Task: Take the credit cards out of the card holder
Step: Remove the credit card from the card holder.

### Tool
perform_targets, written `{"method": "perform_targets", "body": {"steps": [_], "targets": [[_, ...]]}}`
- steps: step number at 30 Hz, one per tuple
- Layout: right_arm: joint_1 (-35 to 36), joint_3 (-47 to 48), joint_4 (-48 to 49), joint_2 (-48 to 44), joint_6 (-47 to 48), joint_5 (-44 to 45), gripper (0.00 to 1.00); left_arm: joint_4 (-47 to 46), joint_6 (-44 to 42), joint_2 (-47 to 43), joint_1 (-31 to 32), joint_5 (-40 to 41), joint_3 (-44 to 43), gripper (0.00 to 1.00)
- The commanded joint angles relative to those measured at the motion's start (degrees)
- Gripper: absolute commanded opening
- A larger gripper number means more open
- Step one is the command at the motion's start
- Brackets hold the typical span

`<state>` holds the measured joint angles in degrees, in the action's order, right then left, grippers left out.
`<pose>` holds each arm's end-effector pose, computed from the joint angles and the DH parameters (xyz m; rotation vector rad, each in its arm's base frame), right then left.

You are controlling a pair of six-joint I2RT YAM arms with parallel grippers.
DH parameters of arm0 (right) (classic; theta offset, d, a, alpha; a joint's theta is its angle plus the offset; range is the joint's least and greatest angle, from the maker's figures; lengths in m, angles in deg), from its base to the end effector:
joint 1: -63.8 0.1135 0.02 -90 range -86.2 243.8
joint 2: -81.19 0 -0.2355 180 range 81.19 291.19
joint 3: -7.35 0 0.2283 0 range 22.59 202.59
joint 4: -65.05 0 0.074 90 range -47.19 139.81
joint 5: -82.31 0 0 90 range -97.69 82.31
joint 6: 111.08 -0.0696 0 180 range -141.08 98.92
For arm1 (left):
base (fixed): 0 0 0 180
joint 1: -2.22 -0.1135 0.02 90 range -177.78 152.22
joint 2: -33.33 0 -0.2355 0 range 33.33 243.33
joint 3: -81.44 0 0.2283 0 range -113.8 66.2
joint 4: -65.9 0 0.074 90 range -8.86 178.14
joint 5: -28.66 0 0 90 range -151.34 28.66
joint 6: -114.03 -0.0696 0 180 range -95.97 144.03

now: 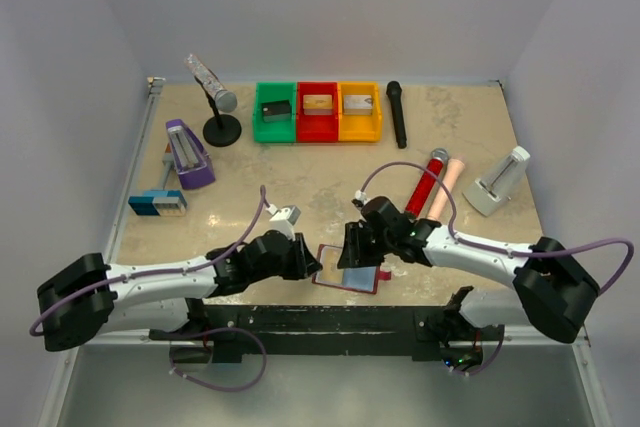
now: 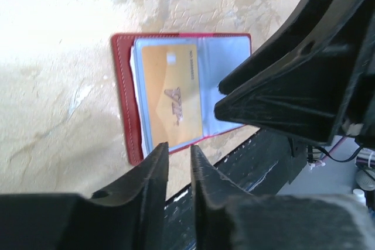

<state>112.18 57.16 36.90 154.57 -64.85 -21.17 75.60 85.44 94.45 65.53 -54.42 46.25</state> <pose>0.1537 0.1974 0.1367 -0.2194 2.6947 0.8967 0.1098 -0.1998 0.1365 -0.0348 2.4071 -1.0273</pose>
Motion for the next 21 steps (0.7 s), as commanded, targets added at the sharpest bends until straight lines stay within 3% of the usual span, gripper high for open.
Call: {"method": "perform_targets", "body": {"steps": [1, 8, 21], "targets": [[0.1, -3.3, 5.6, -1.8, -3.7, 2.1, 0.43, -1.7, -4.1, 3.4, -1.5, -0.2, -5.1, 0.21], [0.1, -6.7, 12.0, -1.7, -6.7, 1.3, 0.44, -3.2, -5.3, 9.9, -2.8, -2.6, -7.7, 0.12], [0.1, -6.4, 14.1, 0.2, -7.6, 0.2, 0.44, -3.3, -4.7, 16.7, -2.8, -2.9, -9.1, 0.08]]}}
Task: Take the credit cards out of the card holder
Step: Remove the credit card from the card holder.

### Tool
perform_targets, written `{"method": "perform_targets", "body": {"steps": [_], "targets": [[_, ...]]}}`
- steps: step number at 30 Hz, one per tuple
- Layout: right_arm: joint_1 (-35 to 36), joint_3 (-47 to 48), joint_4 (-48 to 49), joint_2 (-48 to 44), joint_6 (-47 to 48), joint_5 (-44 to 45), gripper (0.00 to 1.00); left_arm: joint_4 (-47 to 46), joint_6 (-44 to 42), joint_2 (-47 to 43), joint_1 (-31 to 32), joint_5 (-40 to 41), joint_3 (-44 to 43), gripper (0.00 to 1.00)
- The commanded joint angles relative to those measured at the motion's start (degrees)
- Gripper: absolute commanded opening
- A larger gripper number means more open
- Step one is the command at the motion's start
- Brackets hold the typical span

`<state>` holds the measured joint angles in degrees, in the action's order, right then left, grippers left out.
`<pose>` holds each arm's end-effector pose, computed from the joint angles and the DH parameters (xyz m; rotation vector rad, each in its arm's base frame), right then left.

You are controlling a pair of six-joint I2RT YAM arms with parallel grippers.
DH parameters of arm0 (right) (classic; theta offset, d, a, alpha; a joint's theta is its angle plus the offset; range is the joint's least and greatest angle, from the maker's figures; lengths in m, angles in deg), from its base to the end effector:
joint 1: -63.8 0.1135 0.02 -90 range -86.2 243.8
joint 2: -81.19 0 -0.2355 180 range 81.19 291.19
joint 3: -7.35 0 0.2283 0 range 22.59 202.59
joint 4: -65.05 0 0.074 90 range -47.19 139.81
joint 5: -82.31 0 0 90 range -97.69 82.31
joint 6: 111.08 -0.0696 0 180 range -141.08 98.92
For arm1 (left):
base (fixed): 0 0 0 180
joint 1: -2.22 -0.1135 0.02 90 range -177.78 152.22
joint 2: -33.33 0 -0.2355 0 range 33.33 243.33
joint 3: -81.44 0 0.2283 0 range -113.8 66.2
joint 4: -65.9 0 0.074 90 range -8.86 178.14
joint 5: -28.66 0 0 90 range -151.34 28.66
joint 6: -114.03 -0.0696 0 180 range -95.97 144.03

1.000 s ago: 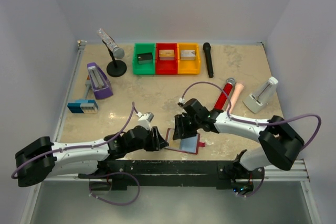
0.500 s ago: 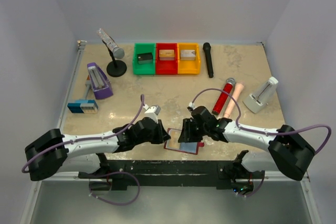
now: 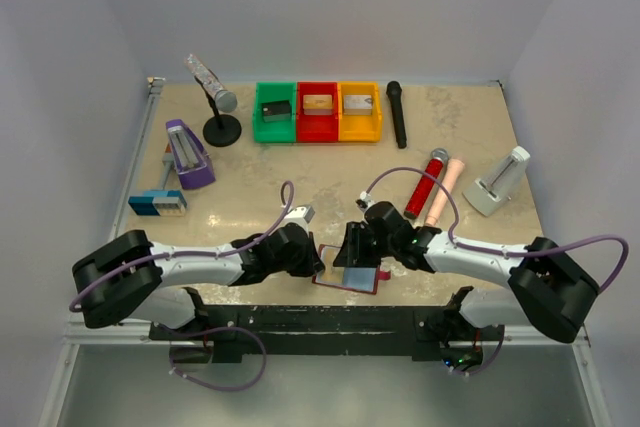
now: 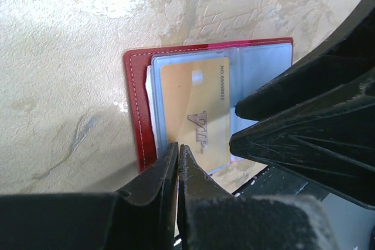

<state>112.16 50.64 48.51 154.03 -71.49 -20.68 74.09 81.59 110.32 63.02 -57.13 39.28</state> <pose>0.1527 0.1953 0.1238 -0.0736 2.6314 0.9996 0.1309 -0.2238 0.1147 0.0310 2.5177 -0.8922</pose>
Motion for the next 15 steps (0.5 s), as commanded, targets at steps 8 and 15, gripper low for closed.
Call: {"method": "perform_targets", "body": {"steps": [8, 15], "targets": [[0.2, -0.5, 3.1, 1.4, -1.3, -0.4, 0.44, -1.5, -0.2, 1.8, -0.2, 0.2, -1.0, 0.05], [0.2, -1.3, 3.6, 1.6, -1.7, -0.4, 0.44, -1.7, 0.0, 1.9, -0.2, 0.3, -0.2, 0.03]]}}
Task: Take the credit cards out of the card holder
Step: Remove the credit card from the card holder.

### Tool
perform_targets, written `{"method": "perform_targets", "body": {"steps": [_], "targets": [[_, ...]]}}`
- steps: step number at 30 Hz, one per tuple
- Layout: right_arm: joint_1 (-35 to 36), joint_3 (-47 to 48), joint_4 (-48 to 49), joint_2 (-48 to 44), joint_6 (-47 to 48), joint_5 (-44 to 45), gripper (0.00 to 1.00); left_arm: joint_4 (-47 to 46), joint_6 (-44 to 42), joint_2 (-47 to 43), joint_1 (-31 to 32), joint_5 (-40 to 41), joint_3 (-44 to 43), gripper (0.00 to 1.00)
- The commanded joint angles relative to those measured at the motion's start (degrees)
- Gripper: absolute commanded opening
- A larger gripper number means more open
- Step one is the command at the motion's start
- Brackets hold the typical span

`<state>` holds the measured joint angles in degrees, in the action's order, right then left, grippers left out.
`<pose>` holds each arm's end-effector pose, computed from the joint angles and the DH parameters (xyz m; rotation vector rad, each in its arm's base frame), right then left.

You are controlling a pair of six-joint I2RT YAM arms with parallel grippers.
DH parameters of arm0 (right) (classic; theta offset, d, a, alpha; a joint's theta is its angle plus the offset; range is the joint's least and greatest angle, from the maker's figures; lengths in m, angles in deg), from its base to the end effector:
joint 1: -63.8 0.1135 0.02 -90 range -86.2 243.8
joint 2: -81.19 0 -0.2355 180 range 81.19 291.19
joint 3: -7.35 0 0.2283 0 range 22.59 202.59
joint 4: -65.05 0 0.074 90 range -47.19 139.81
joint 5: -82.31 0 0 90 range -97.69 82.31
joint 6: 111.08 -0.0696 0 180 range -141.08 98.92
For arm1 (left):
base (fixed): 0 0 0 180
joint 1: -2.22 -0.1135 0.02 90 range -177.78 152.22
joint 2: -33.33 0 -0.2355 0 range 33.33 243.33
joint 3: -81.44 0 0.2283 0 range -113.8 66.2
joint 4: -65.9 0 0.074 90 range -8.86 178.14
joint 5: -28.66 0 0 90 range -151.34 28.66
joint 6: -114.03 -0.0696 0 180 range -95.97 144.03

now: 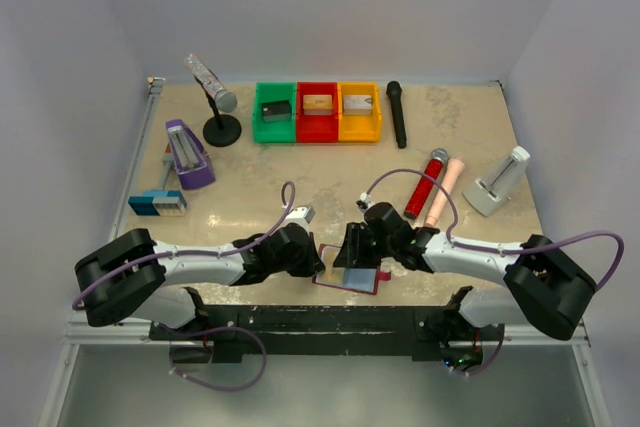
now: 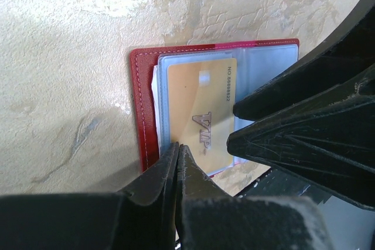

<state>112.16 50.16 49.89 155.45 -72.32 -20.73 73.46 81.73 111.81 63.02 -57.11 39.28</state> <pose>0.1532 0.1960 0.1180 -0.0537 2.6448 0.9980 0.1315 -0.2247 0.1096 0.0287 2.5307 -0.8780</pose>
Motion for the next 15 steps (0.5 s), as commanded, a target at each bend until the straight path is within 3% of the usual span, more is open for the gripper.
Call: {"method": "perform_targets", "body": {"steps": [1, 15], "targets": [[0.2, -1.0, 2.4, 0.2, -0.8, -0.3, 0.44, -1.1, 0.0, 0.4, -0.2, 0.3, 0.0, 0.03], [0.2, -2.9, 3.0, -1.0, -1.8, 0.2, 0.46, -1.6, 0.9, -0.3, -0.2, 1.0, 2.0, 0.0]]}}
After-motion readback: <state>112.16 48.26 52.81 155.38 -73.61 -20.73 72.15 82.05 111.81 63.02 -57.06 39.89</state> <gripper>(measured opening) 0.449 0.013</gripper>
